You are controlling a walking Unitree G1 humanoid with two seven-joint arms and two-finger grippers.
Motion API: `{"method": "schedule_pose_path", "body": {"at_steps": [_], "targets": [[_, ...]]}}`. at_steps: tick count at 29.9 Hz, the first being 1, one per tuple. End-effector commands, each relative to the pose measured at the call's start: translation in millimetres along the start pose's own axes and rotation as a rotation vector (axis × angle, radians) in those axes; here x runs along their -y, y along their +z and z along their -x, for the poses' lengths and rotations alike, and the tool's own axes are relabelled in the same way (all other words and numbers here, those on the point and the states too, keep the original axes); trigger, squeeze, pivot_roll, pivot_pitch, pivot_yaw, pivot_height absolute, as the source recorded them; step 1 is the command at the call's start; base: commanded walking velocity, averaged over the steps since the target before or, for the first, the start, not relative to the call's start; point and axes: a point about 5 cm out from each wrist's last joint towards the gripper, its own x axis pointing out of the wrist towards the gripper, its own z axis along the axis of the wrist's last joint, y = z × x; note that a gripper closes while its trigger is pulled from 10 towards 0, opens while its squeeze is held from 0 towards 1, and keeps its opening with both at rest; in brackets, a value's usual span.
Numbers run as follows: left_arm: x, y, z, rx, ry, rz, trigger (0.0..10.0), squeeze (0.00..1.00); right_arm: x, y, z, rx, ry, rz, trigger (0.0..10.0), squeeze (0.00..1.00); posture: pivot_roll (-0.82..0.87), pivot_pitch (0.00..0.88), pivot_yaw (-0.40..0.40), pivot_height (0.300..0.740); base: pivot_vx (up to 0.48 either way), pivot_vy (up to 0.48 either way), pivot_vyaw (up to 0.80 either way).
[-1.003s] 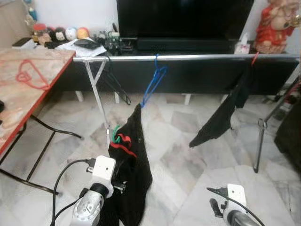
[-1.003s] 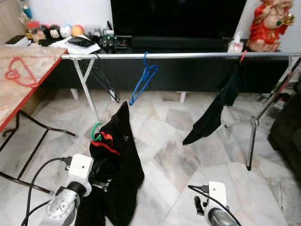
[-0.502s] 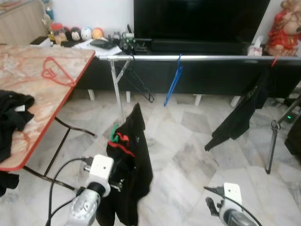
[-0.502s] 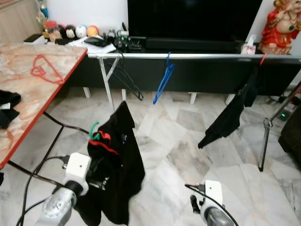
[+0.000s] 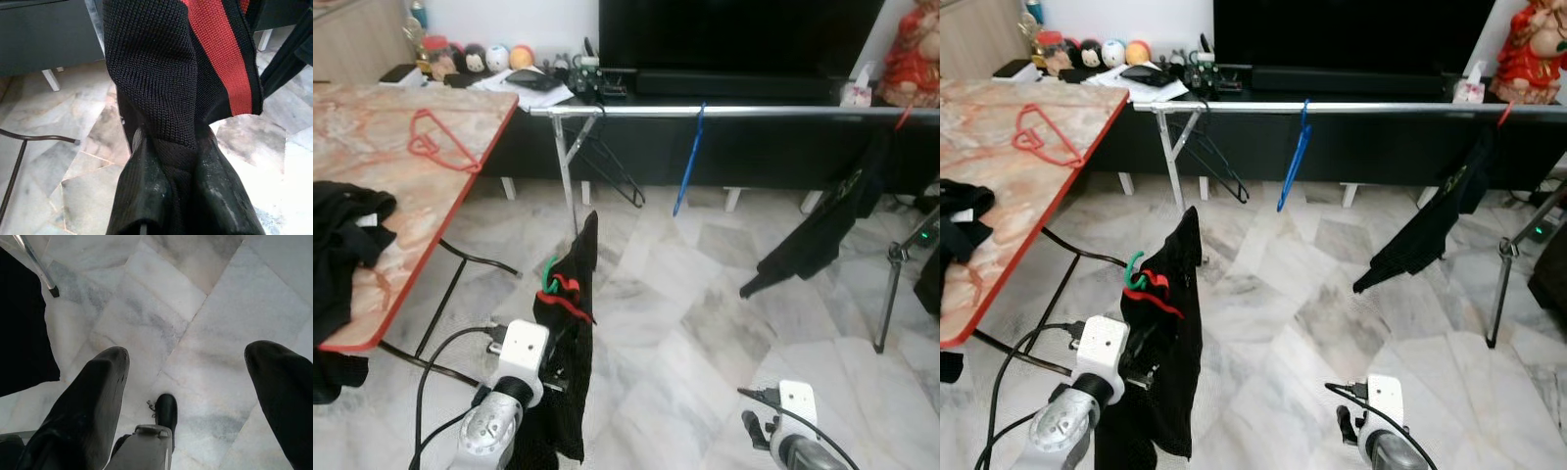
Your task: Hang hanger
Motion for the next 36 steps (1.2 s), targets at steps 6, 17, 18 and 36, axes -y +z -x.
{"method": "schedule_pose_path", "body": {"at_steps": [6, 17, 18, 36], "targets": [[0.7, 9.6, -0.9, 0.052, -0.002, -0.003, 10.0, 0.00, 3.8, 2.3, 0.3, 0.010, -0.013, -0.012, 10.0, 0.00, 0.01, 0.000, -0.022, 0.716, 0.000, 0.000, 0.00], [0.3, 10.1, -0.5, 0.053, 0.004, 0.003, 10.0, 0.00, 3.8, 2.4, 0.3, 0.012, -0.016, -0.029, 10.0, 0.00, 0.01, 0.000, -0.024, 0.716, 0.000, 0.000, -0.04], [0.1, 10.1, -0.3, 0.053, 0.004, 0.003, 10.0, 0.00, 3.7, 2.3, 0.3, 0.012, -0.015, -0.028, 10.0, 0.00, 0.01, 0.000, -0.023, 0.716, 0.000, 0.000, -0.50], [-2.5, 10.2, 1.3, 0.053, 0.007, 0.002, 10.0, 0.00, 3.2, 2.9, 0.2, 0.020, -0.016, -0.031, 10.0, 0.00, 0.01, 0.000, -0.021, 0.716, -0.249, 0.000, -0.18]]}}
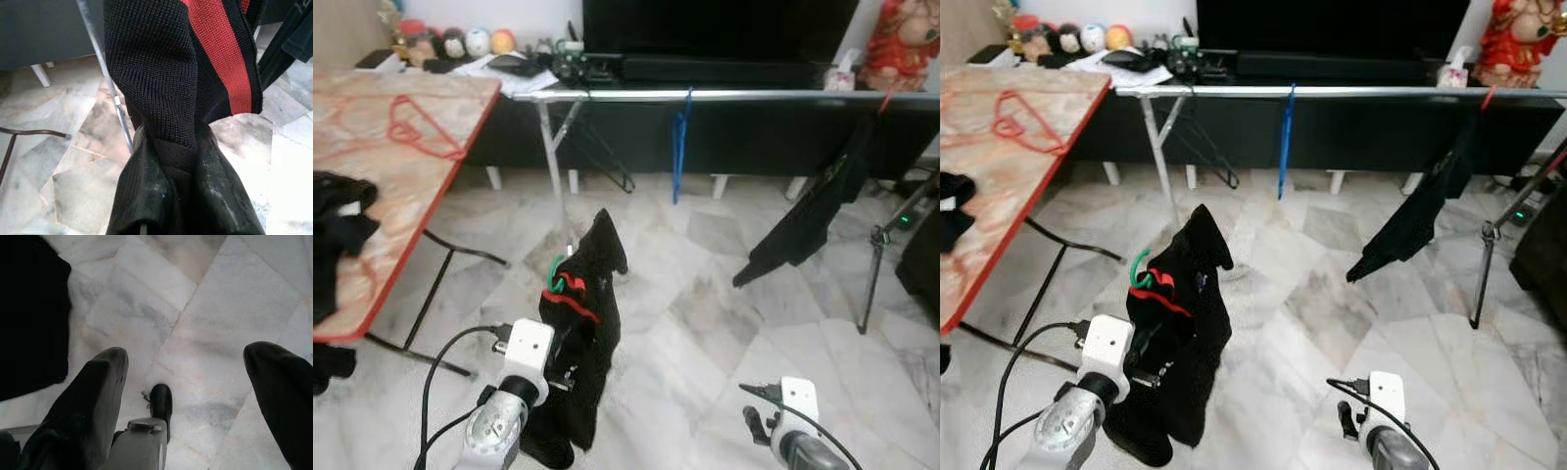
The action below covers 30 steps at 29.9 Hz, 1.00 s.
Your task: Hang hanger
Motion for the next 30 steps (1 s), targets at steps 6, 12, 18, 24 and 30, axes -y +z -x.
{"method": "schedule_pose_path", "body": {"at_steps": [6, 12, 18, 24, 30], "targets": [[-2.8, 8.4, 1.7, 0.044, 0.006, 0.000, 10.0, 0.00, 3.5, -2.4, 0.9, -0.001, -0.013, -0.024, 10.0, 0.00, 0.01, 0.000, -0.019, 0.716, -0.321, 0.000, -0.08], [-2.9, 8.4, 1.5, 0.044, 0.006, 0.001, 10.0, 0.00, 3.5, -1.8, 0.9, 0.005, -0.011, -0.020, 10.0, 0.00, 0.02, 0.000, -0.021, 0.716, -0.324, 0.000, -0.23], [-2.5, 8.8, 1.5, 0.044, 0.005, 0.002, 10.0, 0.00, 3.7, -1.3, 1.0, 0.009, -0.011, -0.019, 10.0, 0.00, 0.02, 0.000, -0.021, 0.716, -0.328, 0.000, 0.00], [-2.8, 9.4, 1.2, 0.045, 0.004, 0.000, 10.0, 0.00, 3.5, -1.0, 0.9, 0.011, -0.008, -0.017, 10.0, 0.00, 0.02, 0.000, -0.021, 0.716, -0.331, 0.000, 0.00], [-3.0, 9.7, 0.9, 0.045, 0.003, -0.002, 10.0, 0.00, 3.4, -0.7, 0.9, 0.012, -0.008, -0.019, 10.0, 0.00, 0.02, 0.000, -0.020, 0.716, -0.330, 0.000, 0.00]]}}
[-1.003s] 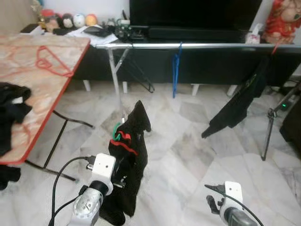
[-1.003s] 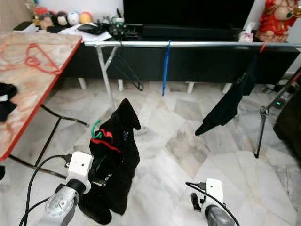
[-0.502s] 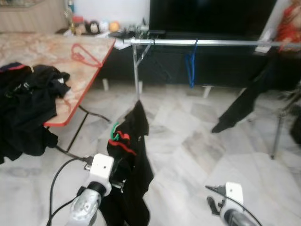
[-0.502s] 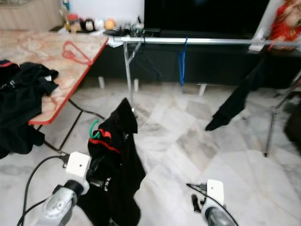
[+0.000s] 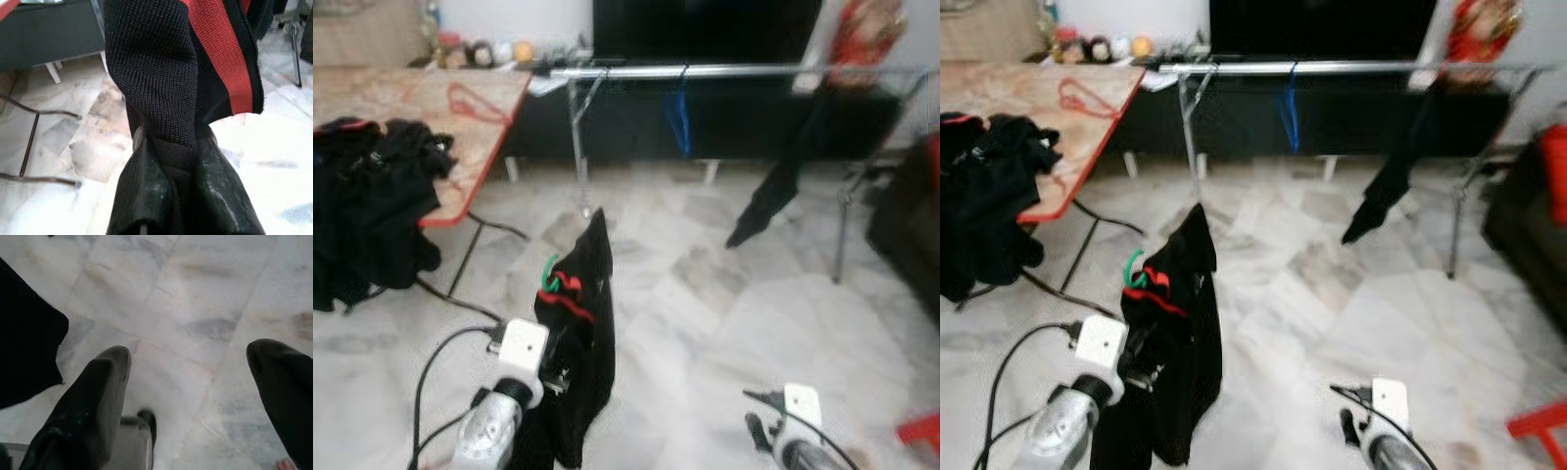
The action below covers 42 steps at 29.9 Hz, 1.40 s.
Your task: Hang hanger
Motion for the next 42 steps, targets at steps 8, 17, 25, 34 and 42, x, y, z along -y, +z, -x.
{"method": "schedule_pose_path", "body": {"at_steps": [8, 17, 25, 34, 42], "targets": [[1.4, 9.0, -3.5, 0.035, -0.007, 0.003, 10.0, 0.00, 0.6, 2.9, -0.3, 0.012, -0.002, -0.007, 10.0, 0.00, 0.01, 0.000, -0.015, 0.716, -0.331, 0.000, 0.00], [1.1, 10.4, -3.2, 0.035, -0.014, -0.001, 10.0, 0.00, -0.3, 3.4, -0.3, 0.021, 0.005, -0.012, 10.0, 0.00, 0.02, 0.000, -0.011, 0.716, -0.330, 0.000, 0.00], [1.6, 14.7, -5.3, 0.040, -0.022, -0.015, 10.0, 0.00, -2.1, 6.6, -0.3, 0.054, 0.025, -0.013, 10.0, 0.00, 0.02, 0.000, -0.009, 0.716, -0.195, 0.000, 0.00], [6.2, 38.0, -13.8, 0.069, -0.092, -0.043, 10.0, 0.00, -5.7, 13.9, 0.2, 0.115, 0.093, 0.031, 10.0, 0.00, 0.02, 0.000, -0.009, 0.716, 0.000, 0.000, 0.00], [19.7, 68.6, -21.1, 0.096, -0.227, 0.017, 10.0, 0.00, -23.3, 52.9, 0.2, 0.285, 0.254, 0.124, 10.0, 0.00, 0.02, 0.000, -0.013, 0.716, 0.000, 0.000, 0.00]]}}
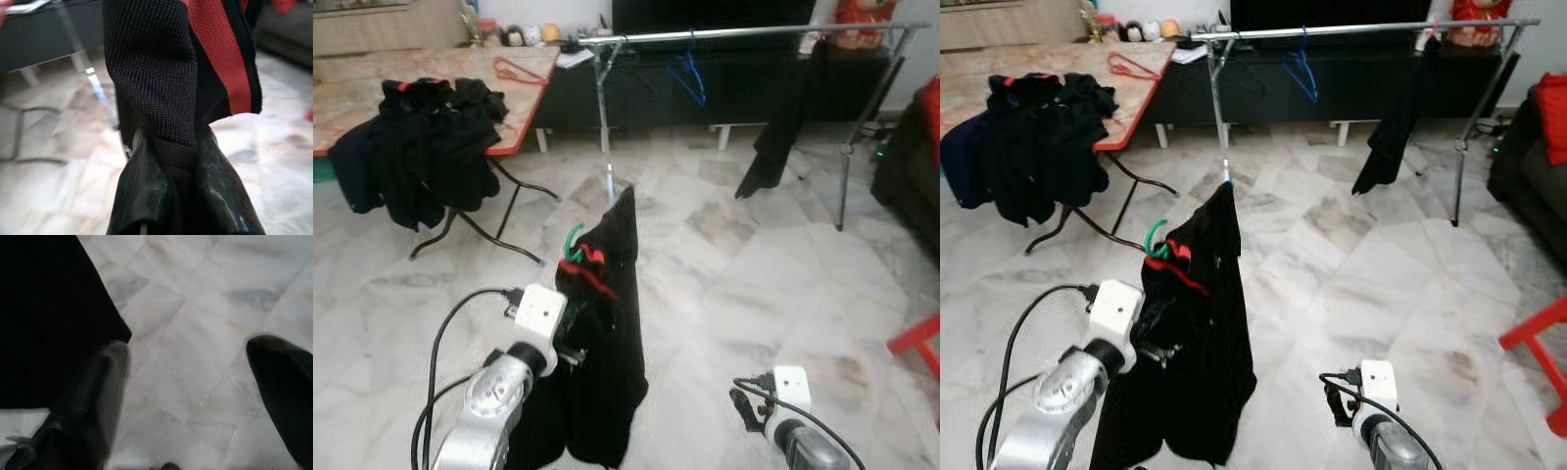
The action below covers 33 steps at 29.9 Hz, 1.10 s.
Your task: Hang hanger
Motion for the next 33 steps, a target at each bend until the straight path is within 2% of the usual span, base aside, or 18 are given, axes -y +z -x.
{"method": "schedule_pose_path", "body": {"at_steps": [1, 4, 6, 7, 11, 15, 19, 20, 22, 23, 24, 26, 27, 29, 30, 31, 32, 33], "targets": [[10.0, 17.0, -4.5, 0.047, -0.083, 0.014, 10.0, 0.00, -14.1, 72.4, -13.8, 0.263, 0.126, 0.084, 10.0, 0.00, 0.02, 0.000, -0.013, 0.716, 0.000, 0.000, 0.00], [12.9, 21.0, -5.5, 0.052, -0.113, 0.026, 10.0, 0.00, -18.8, 91.6, -13.6, 0.335, 0.192, 0.111, 10.0, 0.00, 0.01, 0.000, -0.013, 0.716, 0.000, 0.000, 0.00], [15.7, 24.8, -7.1, 0.058, -0.142, 0.069, 10.0, 0.00, -25.6, 104.3, -9.8, 0.405, 0.305, 0.125, 10.0, 0.00, 0.00, 0.000, -0.011, 0.716, 0.000, 0.000, 0.00], [15.7, 24.8, -7.1, 0.058, -0.142, 0.069, 10.0, 0.00, -25.6, 104.3, -9.8, 0.405, 0.305, 0.125, 10.0, 0.00, 0.00, 0.000, -0.011, 0.716, 0.000, 0.000, 0.00], [23.2, 33.4, -10.1, 0.054, -0.224, 0.109, 10.0, 0.00, -39.5, 116.9, 0.7, 0.498, 0.504, 0.142, 10.0, 0.00, -0.01, 0.000, -0.007, 0.716, 0.000, 0.000, 0.00], [28.4, 37.4, -13.0, 0.057, -0.269, 0.108, 10.0, 0.00, -46.0, 114.0, 6.6, 0.493, 0.598, 0.144, 10.0, 0.00, -0.01, 0.000, -0.007, 0.716, 0.000, 0.000, 0.00], [33.3, 39.9, -19.1, 0.055, -0.308, 0.104, 10.0, 0.00, -44.0, 96.9, 11.1, 0.433, 0.657, 0.094, 10.0, 0.00, -0.02, 0.000, -0.007, 0.716, 0.000, 0.000, 0.00], [34.2, 41.0, -19.6, 0.057, -0.316, 0.106, 10.0, 0.00, -43.2, 94.8, 11.6, 0.429, 0.658, 0.098, 10.0, 0.07, -0.02, 0.000, -0.007, 0.716, 0.000, 0.000, 0.00], [36.3, 43.6, -20.6, 0.059, -0.332, 0.113, 10.0, 0.00, -41.7, 93.0, 12.4, 0.427, 0.652, 0.099, 10.0, 0.07, -0.01, 0.000, -0.008, 0.716, 0.000, 0.000, 0.00], [38.2, 45.4, -20.2, 0.062, -0.349, 0.119, 10.0, 0.00, -40.6, 93.4, 12.7, 0.432, 0.638, 0.108, 10.0, 0.18, -0.01, 0.000, -0.008, 0.716, 0.000, 0.000, 0.00], [41.4, 47.6, -18.7, 0.059, -0.383, 0.125, 10.0, 0.00, -38.2, 96.2, 14.2, 0.452, 0.611, 0.115, 10.0, 0.84, -0.01, 0.000, -0.011, 0.716, 0.000, 0.000, 0.00], [42.7, 48.0, -17.9, 0.056, -0.397, 0.125, 10.0, 0.00, -36.9, 97.9, 14.5, 0.463, 0.596, 0.116, 10.0, 0.84, -0.01, 0.000, -0.011, 0.716, 0.000, 0.000, 0.00], [43.8, 47.8, -17.3, 0.052, -0.409, 0.125, 10.0, 0.00, -35.2, 100.4, 13.9, 0.469, 0.569, 0.115, 10.0, 0.90, -0.02, 0.000, -0.012, 0.716, 0.000, 0.000, 0.00], [46.8, 48.1, -15.7, 0.047, -0.435, 0.128, 10.0, 0.00, -33.2, 104.2, 12.9, 0.478, 0.518, 0.144, 10.0, 0.87, -0.01, 0.000, -0.015, 0.716, 0.000, 0.000, 0.00], [48.6, 48.9, -14.7, 0.047, -0.450, 0.132, 10.0, 0.00, -32.8, 105.1, 12.2, 0.477, 0.498, 0.157, 10.0, 0.16, -0.01, 0.000, -0.015, 0.716, 0.000, 0.000, 0.00], [49.8, 49.6, -14.1, 0.048, -0.458, 0.134, 10.0, 0.00, -32.7, 105.4, 11.8, 0.475, 0.489, 0.164, 10.0, 0.16, -0.01, 0.000, -0.015, 0.716, 0.000, 0.000, 0.00], [51.1, 50.8, -13.3, 0.049, -0.470, 0.134, 10.0, 0.00, -32.2, 106.0, 11.0, 0.475, 0.473, 0.168, 10.0, 0.00, -0.01, 0.000, -0.019, 0.716, 0.000, 0.000, 0.00], [51.9, 51.7, -12.8, 0.049, -0.478, 0.134, 10.0, 0.00, -31.9, 106.5, 10.4, 0.476, 0.461, 0.171, 10.0, 0.00, -0.01, 0.000, -0.019, 0.716, 0.000, 0.000, 0.00]]}}
